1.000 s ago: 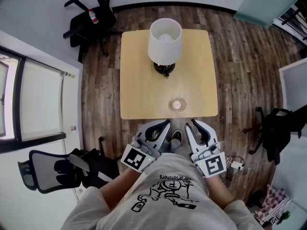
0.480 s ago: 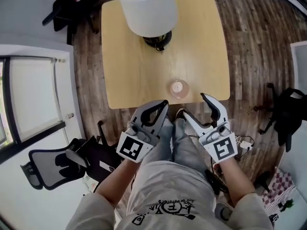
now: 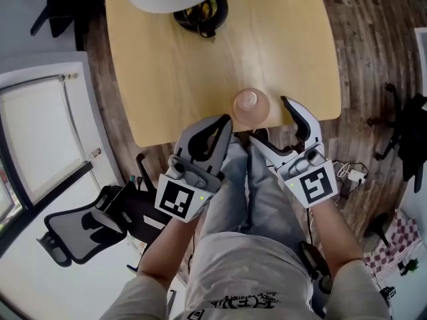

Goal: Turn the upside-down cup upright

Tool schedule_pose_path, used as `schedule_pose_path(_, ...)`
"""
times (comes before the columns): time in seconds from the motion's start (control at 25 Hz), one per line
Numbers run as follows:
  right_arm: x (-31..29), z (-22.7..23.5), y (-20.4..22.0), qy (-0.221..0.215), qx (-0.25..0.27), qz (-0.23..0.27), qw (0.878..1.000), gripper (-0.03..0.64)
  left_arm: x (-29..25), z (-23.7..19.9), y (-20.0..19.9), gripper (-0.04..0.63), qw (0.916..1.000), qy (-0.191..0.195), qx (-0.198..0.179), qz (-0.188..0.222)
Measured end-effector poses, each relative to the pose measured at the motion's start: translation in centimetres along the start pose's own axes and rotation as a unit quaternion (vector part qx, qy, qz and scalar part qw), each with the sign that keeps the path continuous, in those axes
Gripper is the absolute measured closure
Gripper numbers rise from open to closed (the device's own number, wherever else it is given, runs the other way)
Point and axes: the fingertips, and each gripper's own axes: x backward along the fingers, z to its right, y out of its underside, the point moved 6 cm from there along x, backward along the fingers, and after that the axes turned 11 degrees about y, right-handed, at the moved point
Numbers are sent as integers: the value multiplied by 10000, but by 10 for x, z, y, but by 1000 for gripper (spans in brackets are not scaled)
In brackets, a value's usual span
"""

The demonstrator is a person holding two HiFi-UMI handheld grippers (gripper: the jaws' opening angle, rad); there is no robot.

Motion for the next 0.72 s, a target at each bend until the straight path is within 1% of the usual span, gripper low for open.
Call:
schedule_pose_path(0.08, -6, -1, 10, -55, -6, -31, 10000, 255, -3, -6, 7, 588, 10000, -8, 13, 20)
schedule_pose_path(0.28, -18, -6, 28, -141, 164, -145, 9997, 247, -8, -16, 18, 588, 10000, -7, 52, 54)
schedule_pose_path(0.44, -30, -9, 31, -192, 81, -149, 9997, 247, -8, -21, 21, 588, 9998, -84, 160, 63)
schedule_pose_path(0.72, -46, -14, 34, -183, 111, -237, 9995, 249, -2, -23, 23, 588, 9997, -42, 219, 87)
